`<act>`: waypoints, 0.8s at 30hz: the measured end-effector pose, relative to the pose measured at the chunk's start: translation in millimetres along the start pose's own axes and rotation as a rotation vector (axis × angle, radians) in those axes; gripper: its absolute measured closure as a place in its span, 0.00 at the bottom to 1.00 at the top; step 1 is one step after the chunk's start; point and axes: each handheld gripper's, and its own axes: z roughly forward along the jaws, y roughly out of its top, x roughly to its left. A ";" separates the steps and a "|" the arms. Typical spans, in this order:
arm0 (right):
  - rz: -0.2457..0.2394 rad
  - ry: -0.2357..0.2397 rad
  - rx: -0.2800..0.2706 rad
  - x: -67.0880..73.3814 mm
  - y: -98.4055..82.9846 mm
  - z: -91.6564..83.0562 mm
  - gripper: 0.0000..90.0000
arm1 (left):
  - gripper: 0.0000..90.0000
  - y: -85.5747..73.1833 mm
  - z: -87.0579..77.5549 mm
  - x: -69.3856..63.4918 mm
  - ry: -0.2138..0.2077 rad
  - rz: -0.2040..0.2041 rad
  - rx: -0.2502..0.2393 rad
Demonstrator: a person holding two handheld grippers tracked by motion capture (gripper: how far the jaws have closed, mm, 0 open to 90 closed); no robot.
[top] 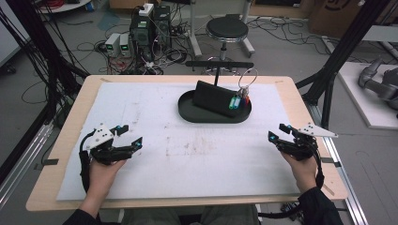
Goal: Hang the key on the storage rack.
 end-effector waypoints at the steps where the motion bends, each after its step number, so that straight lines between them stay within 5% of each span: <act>1: -0.010 0.000 0.002 0.1 0.0 0.5 0.40 | 0.29 -0.1 -0.3 -0.3 0.001 -0.001 0.000; 24: -0.032 -0.016 -0.003 0.6 0.1 -0.7 0.42 | 0.29 -0.1 -0.2 -1.9 -0.004 0.017 -0.004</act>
